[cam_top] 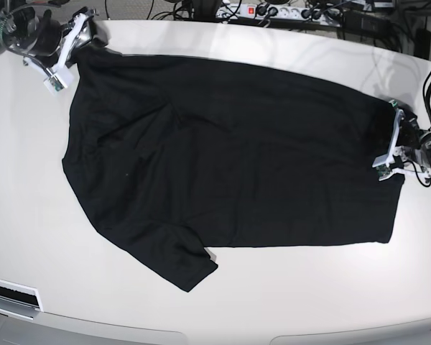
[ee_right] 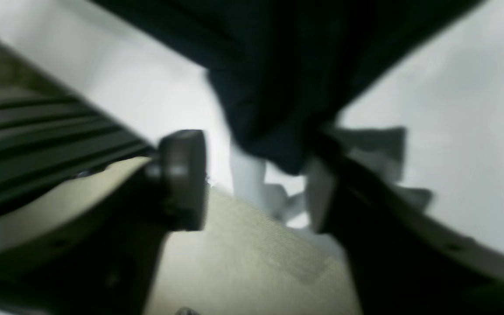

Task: Layout the t-shirt on the table in an organized manner, then fold the t-shirt properly
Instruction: 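Pull the gripped shirt edge taut, shifting the right gripper's hold along it, then drag the black shirt toward the arms with both grippers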

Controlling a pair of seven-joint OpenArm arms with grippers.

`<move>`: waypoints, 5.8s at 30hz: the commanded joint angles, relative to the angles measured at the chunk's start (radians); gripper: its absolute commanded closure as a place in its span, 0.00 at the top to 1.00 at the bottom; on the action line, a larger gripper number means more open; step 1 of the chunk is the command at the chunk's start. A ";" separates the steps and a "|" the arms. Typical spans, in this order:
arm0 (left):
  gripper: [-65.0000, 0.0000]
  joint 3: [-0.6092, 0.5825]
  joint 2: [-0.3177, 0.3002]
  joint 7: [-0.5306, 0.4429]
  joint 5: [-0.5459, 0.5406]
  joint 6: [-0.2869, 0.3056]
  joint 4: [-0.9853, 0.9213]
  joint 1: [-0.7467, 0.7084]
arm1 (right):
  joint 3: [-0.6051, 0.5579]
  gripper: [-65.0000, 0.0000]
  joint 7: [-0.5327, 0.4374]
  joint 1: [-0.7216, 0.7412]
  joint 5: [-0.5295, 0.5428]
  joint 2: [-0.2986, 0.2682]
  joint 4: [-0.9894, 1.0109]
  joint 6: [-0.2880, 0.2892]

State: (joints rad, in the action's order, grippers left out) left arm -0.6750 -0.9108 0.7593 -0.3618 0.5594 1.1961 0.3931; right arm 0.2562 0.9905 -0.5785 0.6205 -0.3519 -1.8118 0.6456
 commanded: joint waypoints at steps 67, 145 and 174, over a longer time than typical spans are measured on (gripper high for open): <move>0.00 0.008 -0.171 0.209 -0.249 0.060 0.093 0.028 | -0.066 0.00 0.066 0.195 0.159 0.052 0.093 0.052; 0.57 0.466 0.027 0.402 -0.601 0.055 0.198 -0.153 | -0.352 0.00 0.036 0.124 -0.602 0.047 0.142 -0.604; 0.00 0.468 0.202 0.099 -0.006 -0.055 0.174 -0.507 | -0.352 0.00 0.027 0.081 -0.478 0.038 0.063 -0.389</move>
State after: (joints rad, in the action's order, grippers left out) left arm -0.2028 -0.6857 0.7532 -0.4488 0.5285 1.3815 -0.0956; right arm -0.0910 0.9768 -0.4835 0.1135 -0.3126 -1.7496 0.2344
